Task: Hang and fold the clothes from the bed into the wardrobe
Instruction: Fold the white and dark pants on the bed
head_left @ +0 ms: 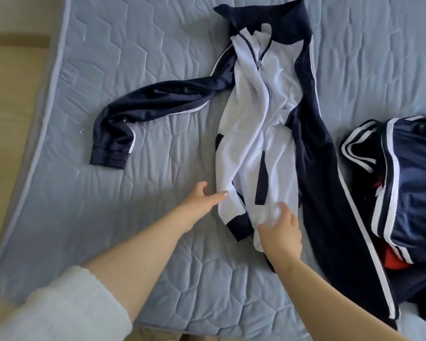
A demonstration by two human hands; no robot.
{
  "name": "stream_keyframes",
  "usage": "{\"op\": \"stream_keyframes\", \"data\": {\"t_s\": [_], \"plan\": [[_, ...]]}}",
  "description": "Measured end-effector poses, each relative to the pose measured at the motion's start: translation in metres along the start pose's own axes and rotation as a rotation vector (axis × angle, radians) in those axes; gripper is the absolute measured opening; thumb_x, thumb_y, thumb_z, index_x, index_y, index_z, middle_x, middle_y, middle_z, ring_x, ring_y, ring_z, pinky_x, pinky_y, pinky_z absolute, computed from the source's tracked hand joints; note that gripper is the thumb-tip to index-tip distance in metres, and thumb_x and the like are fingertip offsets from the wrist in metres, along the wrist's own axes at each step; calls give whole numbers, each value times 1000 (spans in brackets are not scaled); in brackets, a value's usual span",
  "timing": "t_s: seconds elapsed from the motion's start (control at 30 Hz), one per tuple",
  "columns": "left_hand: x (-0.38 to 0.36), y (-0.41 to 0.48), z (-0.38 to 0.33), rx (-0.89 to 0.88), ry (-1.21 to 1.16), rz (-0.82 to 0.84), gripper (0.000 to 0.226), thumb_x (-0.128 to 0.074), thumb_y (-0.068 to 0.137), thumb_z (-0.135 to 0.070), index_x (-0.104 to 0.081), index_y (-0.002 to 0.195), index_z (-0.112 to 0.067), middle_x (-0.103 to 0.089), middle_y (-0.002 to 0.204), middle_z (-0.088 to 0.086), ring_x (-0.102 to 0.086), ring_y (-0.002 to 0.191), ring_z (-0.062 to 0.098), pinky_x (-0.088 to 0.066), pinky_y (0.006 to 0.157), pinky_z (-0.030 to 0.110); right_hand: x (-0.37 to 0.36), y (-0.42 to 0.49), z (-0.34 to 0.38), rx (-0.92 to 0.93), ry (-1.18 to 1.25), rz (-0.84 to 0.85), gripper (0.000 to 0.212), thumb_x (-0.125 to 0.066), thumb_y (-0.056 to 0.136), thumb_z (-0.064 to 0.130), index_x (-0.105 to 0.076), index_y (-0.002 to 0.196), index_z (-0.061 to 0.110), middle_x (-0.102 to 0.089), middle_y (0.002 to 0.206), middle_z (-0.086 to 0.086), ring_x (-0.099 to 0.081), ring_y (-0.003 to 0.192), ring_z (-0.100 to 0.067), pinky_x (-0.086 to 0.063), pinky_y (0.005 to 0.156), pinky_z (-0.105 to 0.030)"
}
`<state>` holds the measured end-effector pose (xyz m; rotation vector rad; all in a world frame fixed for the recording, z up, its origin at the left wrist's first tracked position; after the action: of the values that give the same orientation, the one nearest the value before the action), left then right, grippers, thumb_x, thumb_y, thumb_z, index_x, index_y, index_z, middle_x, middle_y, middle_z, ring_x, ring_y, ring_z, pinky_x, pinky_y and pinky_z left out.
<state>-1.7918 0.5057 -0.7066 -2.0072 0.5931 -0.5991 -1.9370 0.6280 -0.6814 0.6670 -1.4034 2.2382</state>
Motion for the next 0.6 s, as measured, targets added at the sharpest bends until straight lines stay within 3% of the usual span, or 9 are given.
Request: {"op": "stream_keyframes", "data": {"t_s": [0.07,0.1,0.23,0.3,0.33,0.4,0.5,0.6], "plan": [[-33,1,4,8,-47,41,53,-68,82,-31,-41,127,-20,-55,110,-7,-53,90,7,-43,68,17,-3,1,-6,-10,42,24,64,-48,85,17,-23,142,33,-26,147,10,-37,125,-23,-43,93,-46],[-42,2,3,6,-44,9,44,-67,81,-23,-47,120,-19,-57,103,-4,-54,86,10,-42,66,18,-5,2,-8,-8,47,28,63,-47,86,19,-22,142,35,-25,146,11,-37,126,-23,-43,93,-46],[-31,-1,2,-12,-5,-73,19,-61,80,-12,-61,99,-14,-64,91,3,-58,81,19,-45,70,25,-7,5,-8,-49,-160,-7,71,-49,85,11,-14,138,43,-20,146,4,-39,119,-26,-35,93,-45],[-7,-8,8,-57,45,-64,6,-61,85,-21,-57,81,-19,-59,77,-2,-53,70,14,-40,62,24,-5,5,-4,-85,-114,6,75,-45,83,2,-13,136,42,-36,132,-8,-49,99,-28,-43,84,-45],[8,-12,14,-71,56,-77,18,-59,88,-25,-51,72,-18,-52,69,-4,-46,63,12,-35,57,24,-5,3,1,-89,-41,15,73,-41,83,0,-15,137,40,-47,112,-10,-53,85,-28,-48,76,-43],[40,-18,23,-97,29,-176,31,-55,91,-22,-38,65,-17,-41,63,-3,-34,57,12,-26,54,25,-5,-2,11,-103,63,44,69,-34,83,0,-20,139,37,-43,76,3,-53,66,-22,-49,58,-34],[94,-27,26,-147,-76,-457,34,-50,87,-7,-29,62,-17,-30,61,-2,-25,55,14,-18,51,28,-6,-12,26,-51,173,73,64,-35,80,1,-32,131,39,-43,74,10,-51,59,-12,-39,46,-24],[139,-37,25,-216,128,-607,34,-47,86,-4,-25,64,-18,-27,61,-1,-24,56,17,-18,52,33,4,-20,33,3,232,93,53,-35,79,4,-41,116,41,-54,77,4,-47,49,-11,-37,40,-21]]}}
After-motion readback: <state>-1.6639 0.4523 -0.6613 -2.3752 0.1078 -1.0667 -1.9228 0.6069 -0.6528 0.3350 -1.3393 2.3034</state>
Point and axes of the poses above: each hand's wrist, its own y-axis towards the middle knuckle, its own x-axis out of the back of the hand, z = x × y, the point moved 4 cm from there along y, towards the middle knuckle
